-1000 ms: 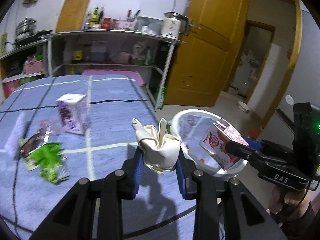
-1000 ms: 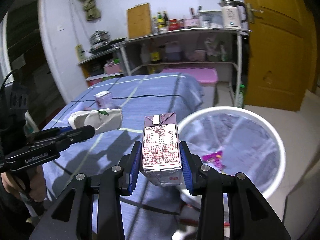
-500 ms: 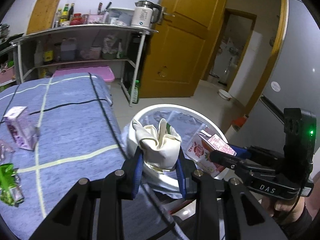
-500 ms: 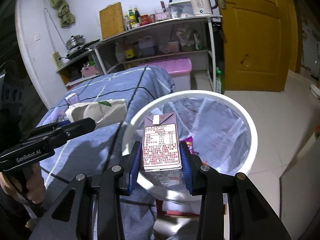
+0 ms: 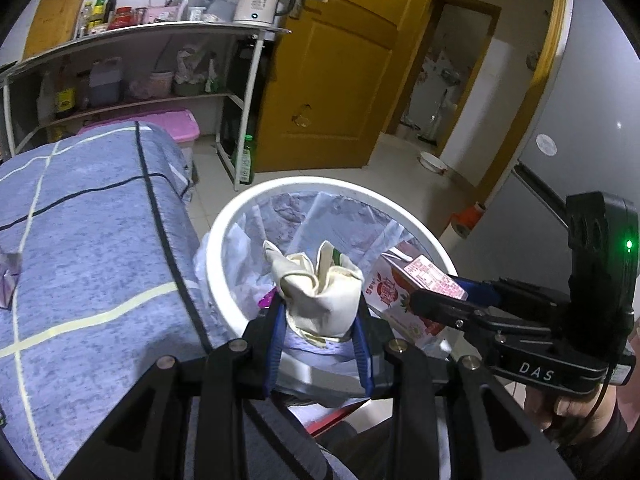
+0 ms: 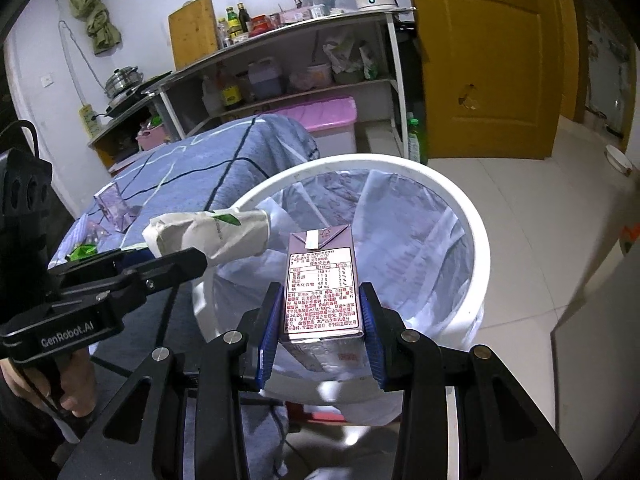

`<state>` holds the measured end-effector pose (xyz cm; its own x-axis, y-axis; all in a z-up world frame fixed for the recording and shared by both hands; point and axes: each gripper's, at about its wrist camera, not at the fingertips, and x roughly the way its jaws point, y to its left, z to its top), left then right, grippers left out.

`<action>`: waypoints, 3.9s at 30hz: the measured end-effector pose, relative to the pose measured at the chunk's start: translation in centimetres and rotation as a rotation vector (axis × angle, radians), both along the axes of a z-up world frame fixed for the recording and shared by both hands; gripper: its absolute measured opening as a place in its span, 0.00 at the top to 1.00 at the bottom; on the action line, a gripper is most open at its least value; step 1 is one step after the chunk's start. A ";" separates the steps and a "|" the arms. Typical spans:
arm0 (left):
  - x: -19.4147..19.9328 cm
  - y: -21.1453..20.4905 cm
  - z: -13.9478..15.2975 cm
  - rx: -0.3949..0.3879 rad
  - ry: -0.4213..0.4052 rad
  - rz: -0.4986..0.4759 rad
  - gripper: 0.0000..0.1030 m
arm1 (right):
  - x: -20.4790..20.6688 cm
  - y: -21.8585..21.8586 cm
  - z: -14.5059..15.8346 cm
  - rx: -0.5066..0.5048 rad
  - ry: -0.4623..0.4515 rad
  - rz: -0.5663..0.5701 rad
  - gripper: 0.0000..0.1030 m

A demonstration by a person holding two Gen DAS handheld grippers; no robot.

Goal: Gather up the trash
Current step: 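Carry the paper bag and juice box over the bin and open both tools, then move both tools back over the table toward the remaining trash, then grasp the white foam net with the left tool while the right tool grasps the green snack bag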

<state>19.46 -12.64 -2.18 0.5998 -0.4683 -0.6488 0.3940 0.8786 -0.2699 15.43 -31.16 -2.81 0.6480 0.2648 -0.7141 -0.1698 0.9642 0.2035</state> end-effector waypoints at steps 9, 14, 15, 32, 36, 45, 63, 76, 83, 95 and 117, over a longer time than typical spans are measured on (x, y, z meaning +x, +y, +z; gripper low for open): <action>0.5 0.0 -0.4 -0.009 0.026 -0.005 0.56 | 0.4 -0.3 -0.2 -0.013 0.007 -0.029 0.62; 0.4 0.3 -0.3 -0.013 0.023 0.001 0.56 | 0.3 -0.2 0.0 -0.018 -0.001 -0.033 0.62; 0.3 0.3 -0.2 -0.013 0.020 0.004 0.56 | 0.3 -0.3 0.0 -0.018 -0.004 -0.034 0.62; -3.5 4.5 1.9 -0.004 -0.074 0.140 0.56 | -1.9 0.9 2.1 0.020 -0.069 0.005 0.62; -4.8 6.0 2.3 0.011 -0.121 0.188 0.56 | -2.4 2.2 2.5 0.021 -0.082 0.034 0.62; -7.0 9.9 1.9 0.030 -0.112 0.305 0.56 | -3.1 5.8 2.7 0.037 -0.108 0.115 0.62; -11.3 17.4 0.3 0.061 -0.090 0.467 0.56 | -3.4 13.7 1.8 0.049 -0.060 0.311 0.58; -13.4 23.8 0.0 0.061 -0.086 0.621 0.56 | -2.8 20.1 0.6 0.054 -0.001 0.446 0.58; -13.1 26.5 0.1 0.071 -0.087 0.682 0.56 | -2.0 23.3 0.5 0.066 0.012 0.488 0.58; -10.1 31.0 -0.3 0.093 -0.062 0.752 0.56 | 0.9 28.8 -0.2 0.091 0.046 0.536 0.58; -5.9 32.3 -2.0 0.075 0.022 0.711 0.76 | 3.3 31.7 -2.1 0.090 0.095 0.542 0.82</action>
<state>13.54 19.68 -4.15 0.7295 0.0778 -0.6795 -0.2861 0.9372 -0.1997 18.74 0.53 -4.91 0.3358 0.6051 -0.7219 -0.6136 0.7220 0.3198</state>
